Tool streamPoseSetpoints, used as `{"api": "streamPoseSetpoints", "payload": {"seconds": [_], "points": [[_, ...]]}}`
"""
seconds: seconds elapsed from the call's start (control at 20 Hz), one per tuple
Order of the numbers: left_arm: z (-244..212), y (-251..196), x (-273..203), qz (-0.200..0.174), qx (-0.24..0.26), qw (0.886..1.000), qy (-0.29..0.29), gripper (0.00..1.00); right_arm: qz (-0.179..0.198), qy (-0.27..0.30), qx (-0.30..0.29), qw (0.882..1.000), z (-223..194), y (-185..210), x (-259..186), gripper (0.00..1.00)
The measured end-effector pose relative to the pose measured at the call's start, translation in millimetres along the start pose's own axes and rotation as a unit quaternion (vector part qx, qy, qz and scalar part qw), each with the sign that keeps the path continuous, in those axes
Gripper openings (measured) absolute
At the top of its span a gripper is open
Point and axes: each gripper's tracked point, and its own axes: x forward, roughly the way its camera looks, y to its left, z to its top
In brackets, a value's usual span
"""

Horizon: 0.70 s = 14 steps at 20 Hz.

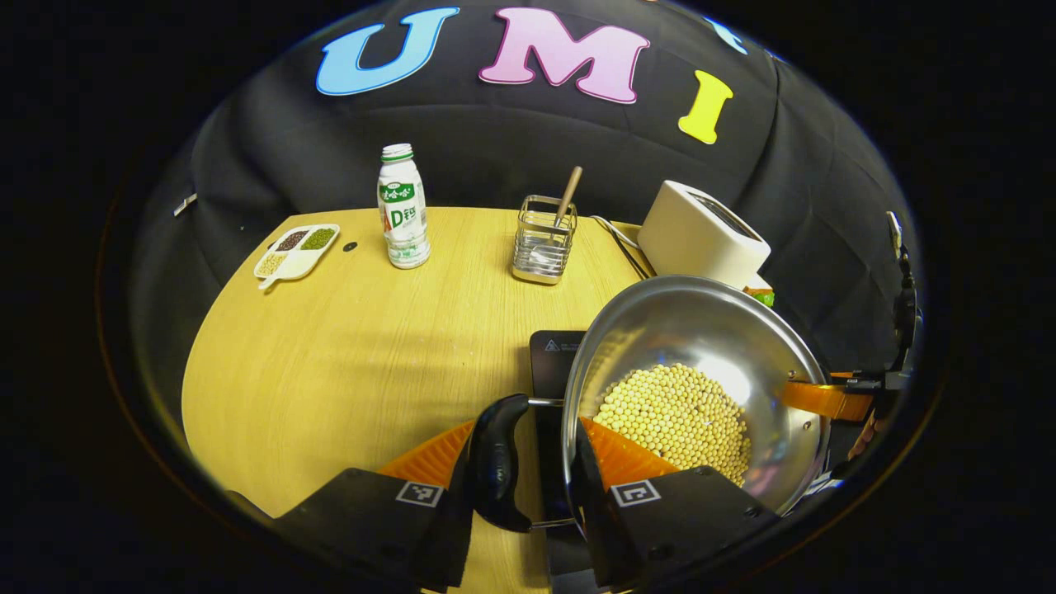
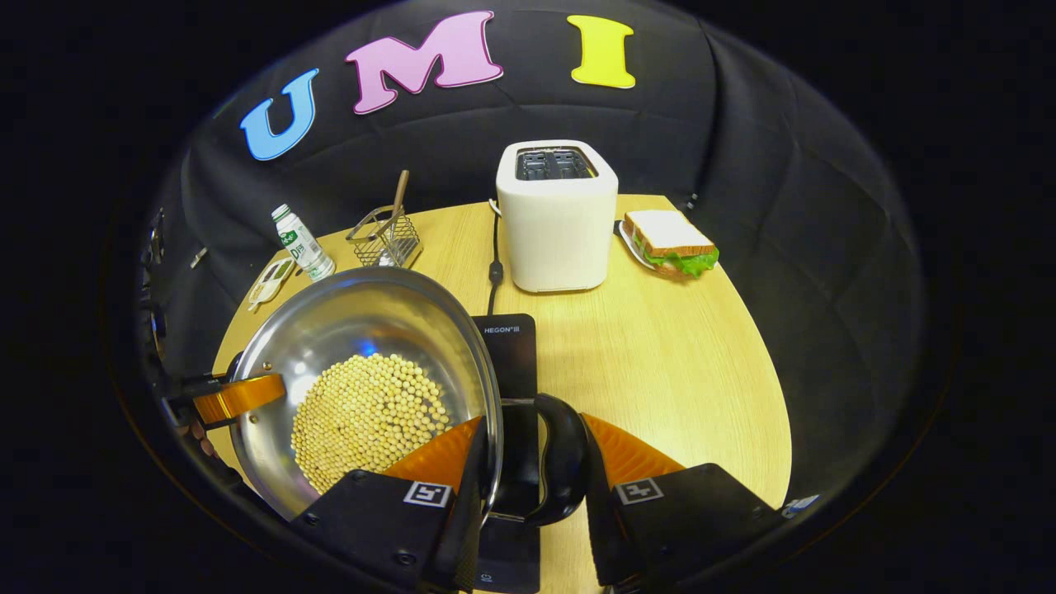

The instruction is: First push the handle of the pot to place it horizontally, then grasp the pot with both hands and set it on the induction cooktop.

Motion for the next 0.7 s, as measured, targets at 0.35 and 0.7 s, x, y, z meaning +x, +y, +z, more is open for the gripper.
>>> {"api": "streamPoseSetpoints", "payload": {"seconds": [0.35,0.7], "points": [[-3,0,9,0.004,-0.006,1.000,-0.001,0.59,0.005,0.002,-0.001,1.000,-1,-4,11,0.57],[-2,5,10,0.005,-0.013,1.000,-0.005,0.58,0.013,-0.004,-0.003,1.000,3,0,15,0.57]]}}
